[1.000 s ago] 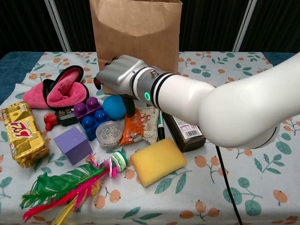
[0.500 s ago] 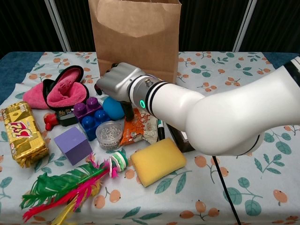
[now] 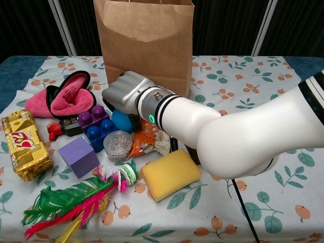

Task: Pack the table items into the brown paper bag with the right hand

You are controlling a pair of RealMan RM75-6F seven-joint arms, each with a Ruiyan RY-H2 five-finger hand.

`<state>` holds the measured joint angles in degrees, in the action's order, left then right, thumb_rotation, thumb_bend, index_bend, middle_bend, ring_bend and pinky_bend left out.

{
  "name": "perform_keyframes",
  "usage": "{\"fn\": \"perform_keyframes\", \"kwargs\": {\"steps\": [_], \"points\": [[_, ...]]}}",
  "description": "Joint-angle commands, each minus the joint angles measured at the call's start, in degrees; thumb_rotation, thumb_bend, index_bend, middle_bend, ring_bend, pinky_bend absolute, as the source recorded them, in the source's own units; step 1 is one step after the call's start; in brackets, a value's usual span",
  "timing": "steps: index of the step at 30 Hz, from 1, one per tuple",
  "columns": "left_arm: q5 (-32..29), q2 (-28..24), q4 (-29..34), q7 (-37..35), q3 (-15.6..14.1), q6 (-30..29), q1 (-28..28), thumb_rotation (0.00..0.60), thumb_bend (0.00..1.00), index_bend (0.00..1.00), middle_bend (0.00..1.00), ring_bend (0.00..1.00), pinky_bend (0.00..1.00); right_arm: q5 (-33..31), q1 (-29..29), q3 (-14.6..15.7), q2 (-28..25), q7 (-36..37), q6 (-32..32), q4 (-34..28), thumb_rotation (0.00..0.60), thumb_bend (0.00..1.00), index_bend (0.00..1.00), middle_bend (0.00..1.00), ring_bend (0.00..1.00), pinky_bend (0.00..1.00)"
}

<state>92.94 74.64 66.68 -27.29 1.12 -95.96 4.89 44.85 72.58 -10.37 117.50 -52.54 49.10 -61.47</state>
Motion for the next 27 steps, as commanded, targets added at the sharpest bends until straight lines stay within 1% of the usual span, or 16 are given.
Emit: {"fn": "perform_keyframes", "kwargs": {"steps": [1, 6, 9, 12, 15, 16, 18, 19, 21, 22, 27], "points": [[0.05, 0.00, 0.05, 0.03, 0.01, -0.04, 0.01, 0.600, 0.11, 0.26, 0.27, 0.17, 0.25, 1.71, -0.51, -0.05, 0.27, 0.70, 0.79, 0.21, 0.600, 0.17, 0.43, 0.42, 0.25, 0.12], [0.11, -0.06, 0.16, 0.05, -0.01, -0.04, 0.01, 0.600, 0.11, 0.26, 0.27, 0.17, 0.25, 4.23, -1.17, -0.31, -0.36, 1.05, 2.22, -0.89, 0.600, 0.18, 0.45, 0.43, 0.27, 0.13], [0.08, -0.12, 0.25, 0.05, 0.00, -0.01, 0.00, 0.600, 0.11, 0.26, 0.27, 0.17, 0.25, 6.20, -1.61, -0.73, -1.63, 0.90, 4.06, -3.55, 0.600, 0.18, 0.45, 0.43, 0.27, 0.13], [0.24, -0.18, 0.42, 0.19, -0.04, -0.09, 0.01, 0.600, 0.11, 0.26, 0.27, 0.17, 0.25, 9.65, -1.93, -1.05, -4.07, 0.23, 7.03, -8.35, 0.600, 0.18, 0.45, 0.43, 0.27, 0.13], [0.47, -0.23, 0.73, 0.52, -0.02, -0.25, 0.10, 0.600, 0.11, 0.26, 0.27, 0.17, 0.25, 15.44, -1.99, -1.12, -7.62, -1.27, 11.20, -14.61, 0.600, 0.18, 0.46, 0.44, 0.27, 0.13], [0.56, -0.28, 0.94, 0.65, -0.02, -0.23, 0.17, 0.600, 0.11, 0.26, 0.27, 0.17, 0.25, 17.56, -2.15, -1.55, -9.15, -1.59, 12.94, -17.43, 0.600, 0.18, 0.46, 0.44, 0.27, 0.13], [0.77, -0.35, 1.18, 1.02, -0.07, -0.24, 0.25, 0.600, 0.11, 0.26, 0.27, 0.17, 0.25, 19.95, -2.39, -2.73, -11.43, -2.28, 15.29, -21.91, 0.600, 0.18, 0.46, 0.44, 0.27, 0.13], [0.93, -0.41, 1.41, 1.22, -0.15, -0.32, 0.25, 0.600, 0.11, 0.26, 0.27, 0.17, 0.25, 21.25, -2.48, -3.68, -12.95, -3.06, 16.67, -24.78, 0.600, 0.18, 0.46, 0.44, 0.27, 0.13], [1.23, -0.50, 1.81, 1.64, -0.23, -0.51, 0.26, 0.600, 0.11, 0.26, 0.27, 0.17, 0.25, 22.84, -2.54, -5.32, -15.20, -4.61, 18.52, -28.65, 0.600, 0.18, 0.47, 0.44, 0.28, 0.13], [1.39, -0.57, 2.12, 1.90, -0.28, -0.60, 0.28, 0.600, 0.11, 0.26, 0.27, 0.17, 0.25, 23.52, -2.62, -6.61, -16.65, -5.57, 19.62, -30.97, 0.600, 0.18, 0.47, 0.44, 0.28, 0.13], [1.86, -1.04, 3.32, 2.85, -0.44, -0.72, 0.38, 0.600, 0.11, 0.26, 0.27, 0.17, 0.25, 23.86, -3.73, -12.03, -21.81, -8.22, 23.77, -38.14, 0.600, 0.18, 0.47, 0.44, 0.28, 0.13]]}}
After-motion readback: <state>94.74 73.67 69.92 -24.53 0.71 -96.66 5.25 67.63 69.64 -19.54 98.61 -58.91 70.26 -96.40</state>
